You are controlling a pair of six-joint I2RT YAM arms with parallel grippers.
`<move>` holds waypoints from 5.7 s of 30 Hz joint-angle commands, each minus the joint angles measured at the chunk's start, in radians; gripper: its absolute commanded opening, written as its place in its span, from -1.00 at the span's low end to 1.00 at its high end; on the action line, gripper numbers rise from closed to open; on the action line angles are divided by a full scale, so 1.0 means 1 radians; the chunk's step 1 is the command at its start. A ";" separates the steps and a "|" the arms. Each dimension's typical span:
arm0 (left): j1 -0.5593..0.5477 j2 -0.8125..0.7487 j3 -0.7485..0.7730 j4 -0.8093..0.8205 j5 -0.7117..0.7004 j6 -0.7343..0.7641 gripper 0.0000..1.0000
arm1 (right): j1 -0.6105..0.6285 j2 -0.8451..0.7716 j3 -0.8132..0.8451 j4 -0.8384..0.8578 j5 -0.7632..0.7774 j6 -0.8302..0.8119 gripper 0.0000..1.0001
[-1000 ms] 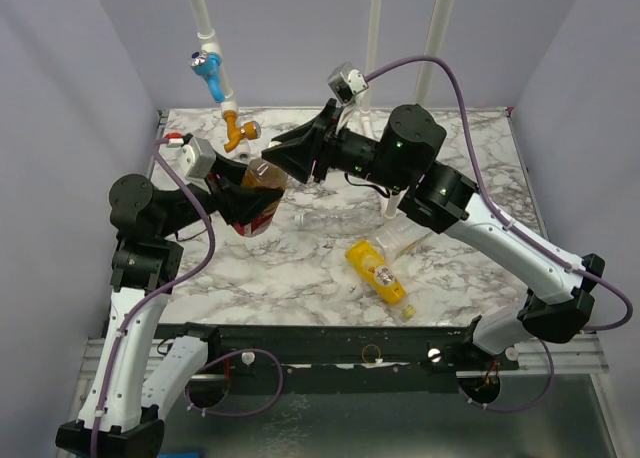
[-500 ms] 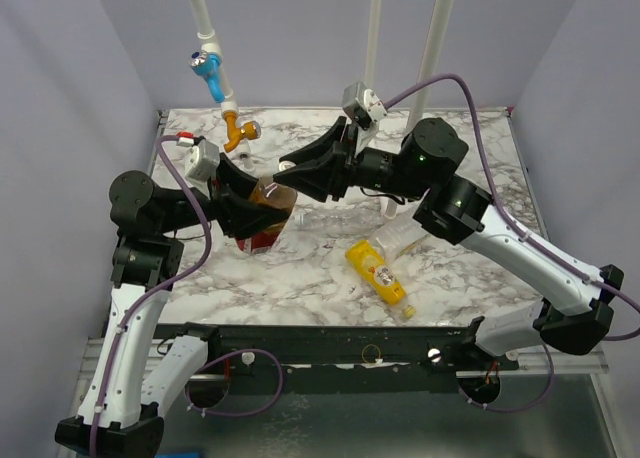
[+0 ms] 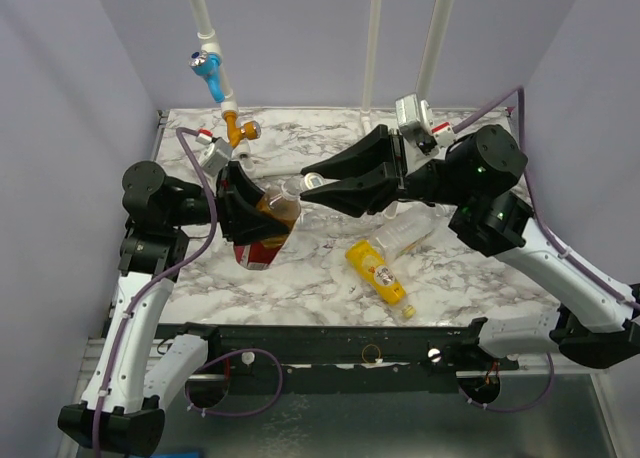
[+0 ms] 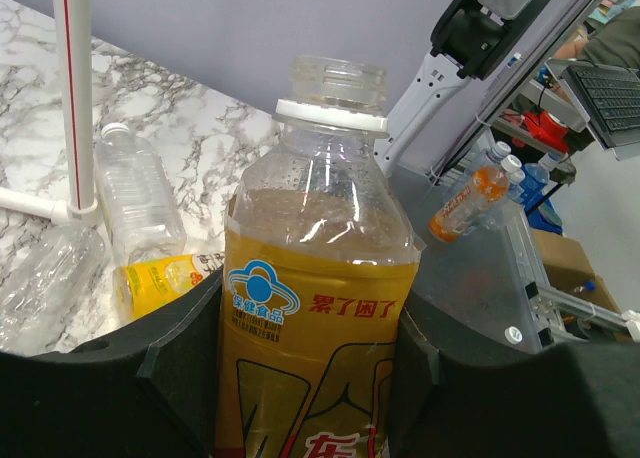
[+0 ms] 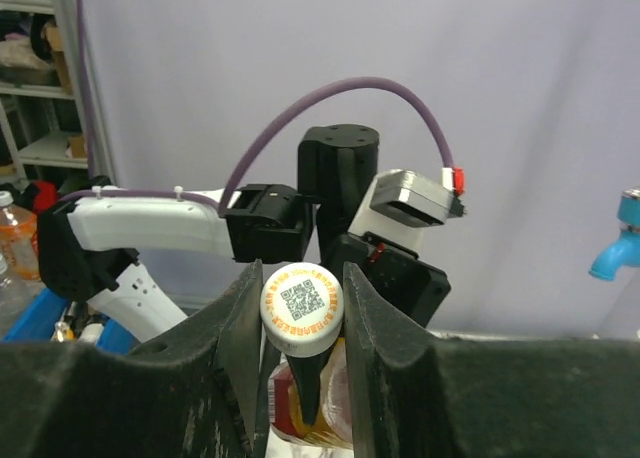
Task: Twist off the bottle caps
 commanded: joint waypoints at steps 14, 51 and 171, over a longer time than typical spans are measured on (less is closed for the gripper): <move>0.003 -0.159 -0.113 -0.042 -0.342 0.338 -0.66 | -0.003 -0.425 -0.558 -0.328 0.969 0.270 -0.99; 0.003 -0.094 -0.058 -0.049 -0.319 0.329 -0.66 | -0.668 -0.232 -1.054 -0.423 1.212 0.929 -0.99; -0.003 -0.191 -0.141 -0.254 -0.433 0.411 0.98 | -0.141 0.224 -0.256 0.212 0.138 0.167 -0.89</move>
